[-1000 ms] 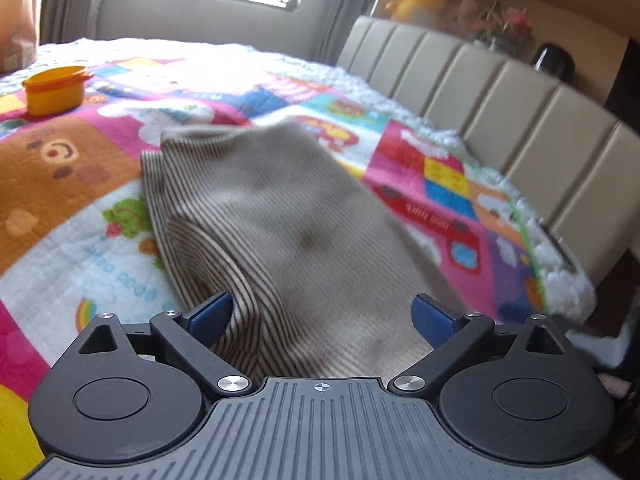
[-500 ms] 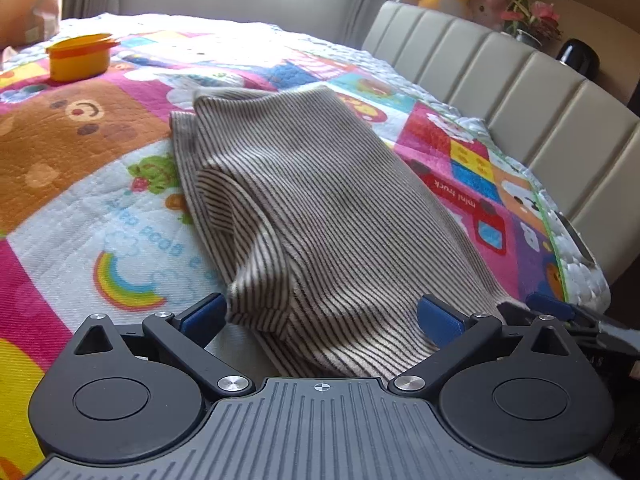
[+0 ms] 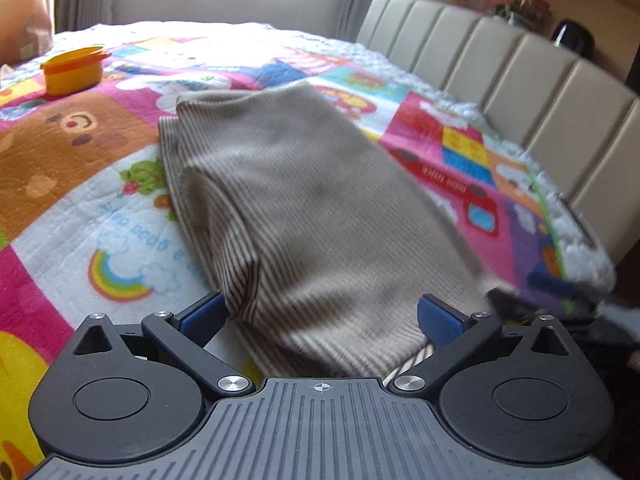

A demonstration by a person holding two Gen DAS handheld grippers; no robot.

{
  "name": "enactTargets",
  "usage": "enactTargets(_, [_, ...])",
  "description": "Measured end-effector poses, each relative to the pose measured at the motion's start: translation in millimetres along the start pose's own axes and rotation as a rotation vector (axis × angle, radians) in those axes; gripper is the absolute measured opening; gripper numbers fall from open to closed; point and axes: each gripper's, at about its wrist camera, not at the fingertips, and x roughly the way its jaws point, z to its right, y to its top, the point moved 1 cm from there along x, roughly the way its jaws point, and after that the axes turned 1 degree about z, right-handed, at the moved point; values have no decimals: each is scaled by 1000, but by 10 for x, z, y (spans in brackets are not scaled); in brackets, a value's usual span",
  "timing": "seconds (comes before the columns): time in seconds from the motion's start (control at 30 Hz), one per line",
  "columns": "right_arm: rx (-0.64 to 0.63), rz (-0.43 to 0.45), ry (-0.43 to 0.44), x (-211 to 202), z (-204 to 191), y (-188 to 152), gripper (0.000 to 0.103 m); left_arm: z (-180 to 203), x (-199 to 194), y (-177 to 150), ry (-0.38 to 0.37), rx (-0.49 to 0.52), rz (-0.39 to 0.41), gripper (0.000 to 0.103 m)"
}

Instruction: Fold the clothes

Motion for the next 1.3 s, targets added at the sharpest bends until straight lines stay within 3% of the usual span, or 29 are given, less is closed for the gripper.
enactTargets(0.13, [-78, 24, 23, -133, -21, 78, 103, -67, 9, -72, -11, -37, -4, 103])
enactTargets(0.23, [-164, 122, 54, -281, -165, 229, 103, -62, 9, -88, -6, -39, -1, 103])
enactTargets(0.37, [-180, 214, 97, -291, -305, 417, 103, -69, -1, -91, -8, -40, 2, 103])
enactTargets(0.5, [-244, 64, 62, 83, -405, 372, 103, -76, -18, -95, -7, -43, 4, 103])
enactTargets(0.57, [-299, -37, 19, 284, -413, 194, 103, -85, -22, -100, -9, -43, 2, 103])
enactTargets(0.67, [-267, -31, 27, 259, -350, 167, 103, -88, -30, -118, -14, -31, 5, 103])
enactTargets(0.87, [-343, 10, 19, 75, -432, 214, 103, -138, -45, -126, -28, -38, 13, 103])
enactTargets(0.97, [-341, 50, 60, -43, -500, 258, 103, -234, -108, -129, 11, -42, 24, 103])
enactTargets(1.23, [-492, -6, 68, 0, -676, 198, 103, -490, -278, -137, 116, -52, 51, 103])
enactTargets(1.3, [-558, 13, 145, -134, -777, 250, 103, -554, -320, -139, 142, -55, 58, 103])
